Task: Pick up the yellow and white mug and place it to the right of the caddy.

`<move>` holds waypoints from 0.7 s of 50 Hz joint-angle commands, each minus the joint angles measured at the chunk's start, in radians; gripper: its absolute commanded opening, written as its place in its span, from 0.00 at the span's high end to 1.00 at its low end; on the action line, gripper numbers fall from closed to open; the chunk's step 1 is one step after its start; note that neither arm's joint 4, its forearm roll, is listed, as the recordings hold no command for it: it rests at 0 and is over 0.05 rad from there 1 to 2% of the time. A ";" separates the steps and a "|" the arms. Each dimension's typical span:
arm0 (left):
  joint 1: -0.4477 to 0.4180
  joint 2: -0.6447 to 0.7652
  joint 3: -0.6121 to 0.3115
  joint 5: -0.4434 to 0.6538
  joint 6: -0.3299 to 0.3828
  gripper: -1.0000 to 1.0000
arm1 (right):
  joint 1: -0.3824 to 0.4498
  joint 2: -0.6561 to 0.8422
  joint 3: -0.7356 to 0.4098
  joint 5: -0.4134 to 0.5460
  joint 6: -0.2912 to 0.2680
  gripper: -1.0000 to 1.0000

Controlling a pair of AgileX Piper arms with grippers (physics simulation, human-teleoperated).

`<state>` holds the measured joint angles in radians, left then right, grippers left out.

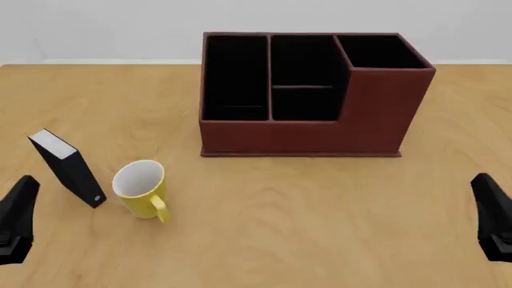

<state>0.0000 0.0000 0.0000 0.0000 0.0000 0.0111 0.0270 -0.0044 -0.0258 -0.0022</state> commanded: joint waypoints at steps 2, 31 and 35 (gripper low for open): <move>0.000 0.000 0.000 0.000 0.000 0.00 | 0.003 -0.025 0.000 0.029 0.002 0.00; 0.000 0.000 0.000 0.000 0.000 0.00 | 0.264 0.239 0.001 -0.116 -0.033 0.00; 0.000 0.000 0.000 0.000 0.000 0.00 | 0.310 0.314 -0.001 -0.183 -0.073 0.00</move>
<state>0.0000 0.0000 0.0000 0.0000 0.0000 0.2131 0.1909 -0.0031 -0.0917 -0.0236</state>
